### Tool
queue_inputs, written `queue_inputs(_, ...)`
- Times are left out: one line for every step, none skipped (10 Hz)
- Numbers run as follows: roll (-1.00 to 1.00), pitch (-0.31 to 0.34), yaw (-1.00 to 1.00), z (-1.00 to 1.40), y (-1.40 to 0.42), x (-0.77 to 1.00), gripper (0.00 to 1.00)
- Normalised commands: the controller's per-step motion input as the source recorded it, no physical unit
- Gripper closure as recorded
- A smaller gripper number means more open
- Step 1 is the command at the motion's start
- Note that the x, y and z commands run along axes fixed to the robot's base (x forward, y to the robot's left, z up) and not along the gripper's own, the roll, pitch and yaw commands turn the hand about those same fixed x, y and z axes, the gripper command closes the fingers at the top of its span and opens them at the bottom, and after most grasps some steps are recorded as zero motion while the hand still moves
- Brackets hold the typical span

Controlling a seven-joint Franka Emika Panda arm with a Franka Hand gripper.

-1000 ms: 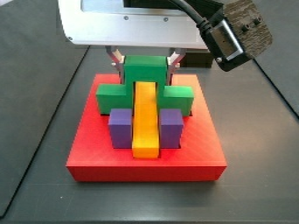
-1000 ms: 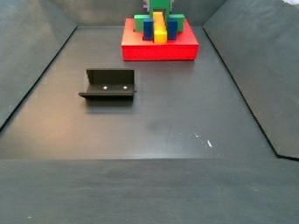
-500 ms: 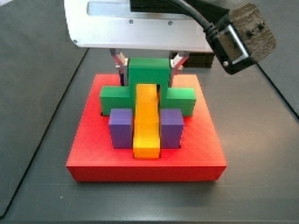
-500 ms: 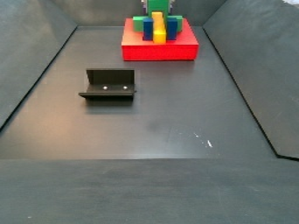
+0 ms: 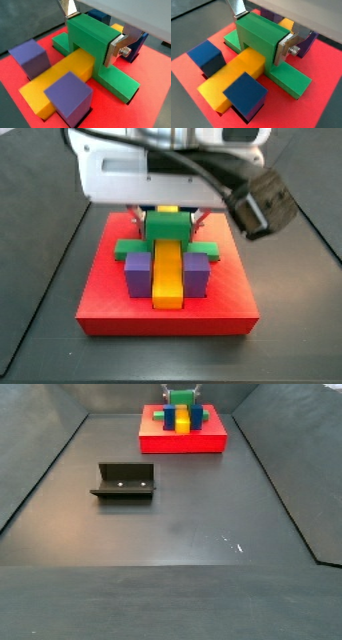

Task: Pick up the green object. Move up. Move to above the board. Insert the green object.
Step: Insert the green object.

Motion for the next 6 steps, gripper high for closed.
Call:
queue_inputs(0.16,-0.154,0.0,-0.42,-0.09,-0.09,1.0)
queue_inputs(0.12,-0.127,0.0,-0.3,-0.08,-0.08,1.0)
queue_inputs(-0.02,0.0,0.0,-0.02,0.0,-0.02,1.0)
queue_inputs(0.0,0.0,0.0,-0.04,0.0,-0.03,1.0)
queue_inputs(0.0,0.0,0.0,-0.01,0.0,-0.05,1.0)
queue_inputs(0.0,-0.004,0.0,0.0,0.0,-0.04,1.0)
